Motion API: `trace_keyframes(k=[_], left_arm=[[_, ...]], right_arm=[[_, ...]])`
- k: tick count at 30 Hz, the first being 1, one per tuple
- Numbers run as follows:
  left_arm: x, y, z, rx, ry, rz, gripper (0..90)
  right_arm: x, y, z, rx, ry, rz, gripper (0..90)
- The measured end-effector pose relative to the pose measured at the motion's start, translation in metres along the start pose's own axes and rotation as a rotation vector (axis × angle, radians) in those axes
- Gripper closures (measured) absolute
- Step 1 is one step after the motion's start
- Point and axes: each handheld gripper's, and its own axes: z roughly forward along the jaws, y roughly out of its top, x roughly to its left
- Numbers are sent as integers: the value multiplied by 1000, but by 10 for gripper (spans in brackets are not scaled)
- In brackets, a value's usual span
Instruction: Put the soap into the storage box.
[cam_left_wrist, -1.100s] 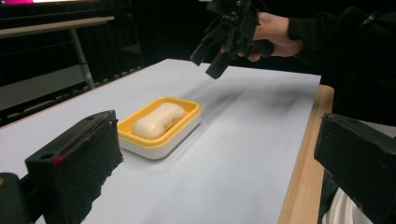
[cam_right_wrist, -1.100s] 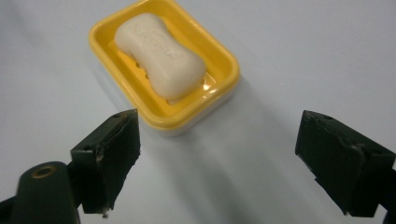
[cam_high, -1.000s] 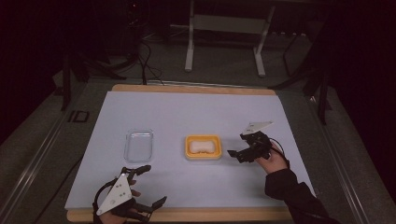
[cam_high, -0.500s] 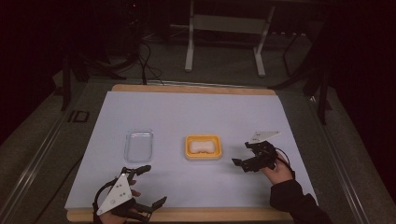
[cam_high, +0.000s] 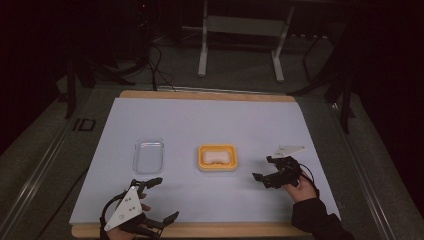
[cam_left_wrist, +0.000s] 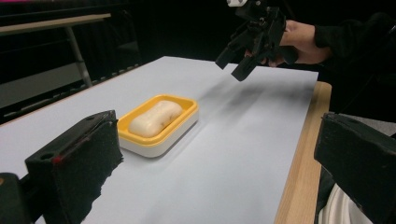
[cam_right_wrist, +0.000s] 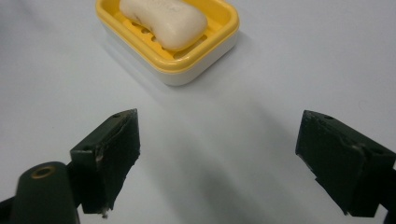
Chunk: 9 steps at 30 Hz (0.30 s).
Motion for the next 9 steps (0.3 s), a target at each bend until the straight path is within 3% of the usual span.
trace_keyframes(k=[9], left_arm=[[0, 1, 1, 1, -4, 2, 7]], right_arm=[[0, -2, 2, -1, -2, -4, 135]])
